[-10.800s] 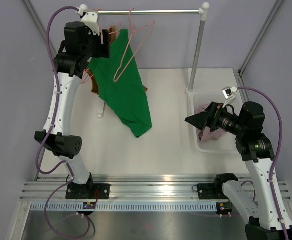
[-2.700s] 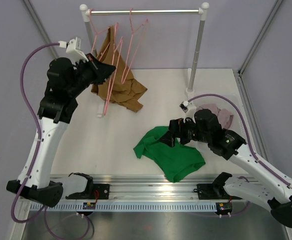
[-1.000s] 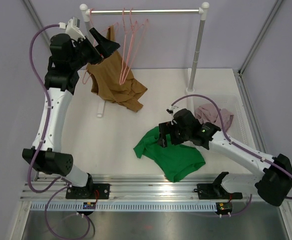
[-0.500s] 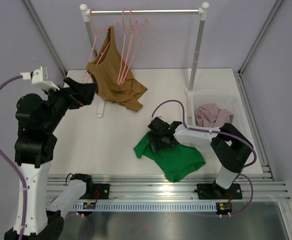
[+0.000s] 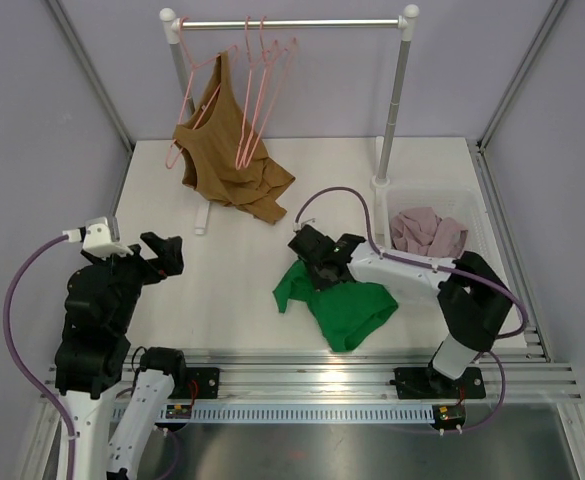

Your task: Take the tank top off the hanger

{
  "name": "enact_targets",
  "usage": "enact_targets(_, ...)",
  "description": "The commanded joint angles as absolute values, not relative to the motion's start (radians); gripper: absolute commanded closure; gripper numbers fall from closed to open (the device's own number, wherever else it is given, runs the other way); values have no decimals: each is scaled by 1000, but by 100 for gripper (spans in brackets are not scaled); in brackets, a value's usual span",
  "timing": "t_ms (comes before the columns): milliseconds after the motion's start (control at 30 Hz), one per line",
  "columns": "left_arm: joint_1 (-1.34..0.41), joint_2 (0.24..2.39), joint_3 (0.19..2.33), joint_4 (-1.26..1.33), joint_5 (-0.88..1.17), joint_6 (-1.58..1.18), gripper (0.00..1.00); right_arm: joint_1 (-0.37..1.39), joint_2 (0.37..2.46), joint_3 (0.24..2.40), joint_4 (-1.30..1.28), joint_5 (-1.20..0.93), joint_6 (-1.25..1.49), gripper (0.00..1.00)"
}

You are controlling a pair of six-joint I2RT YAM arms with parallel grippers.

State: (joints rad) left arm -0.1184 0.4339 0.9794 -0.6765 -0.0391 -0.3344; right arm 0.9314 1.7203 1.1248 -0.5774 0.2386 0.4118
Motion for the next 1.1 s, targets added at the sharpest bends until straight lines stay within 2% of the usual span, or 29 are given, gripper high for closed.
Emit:
enact_targets(0,-117,377,887,-604,-158,-287,1,940,1547,1290,-690,365,374,100)
enact_targets(333,-117,373,844,-612,-158,-282,1,870,1419,1650,-985,656,318,100)
enact_targets(533,-117,361,839,-612,-156,-282,1,591,1376,1718,-1023,693,284,100)
enact_targets(600,-117,359,838,-612,-156,-282,1,473,1350,1674,-991,649,287,100)
enact_targets(733,-117,359,839,-611,-158,-281,1,356,1312,1514,-907,577,311,100)
enact_targets(833,-117,360,839,-609,-158,-282,1,243,1310,1329,-792,406,330,100)
enact_targets(900,-115,360,839,-611,-166,-282,1,180,1359,1192,-699,265,357,100)
enact_targets(1067,-117,377,845,-632,-224,-284,1,118,1538,1043,-598,232,380,100)
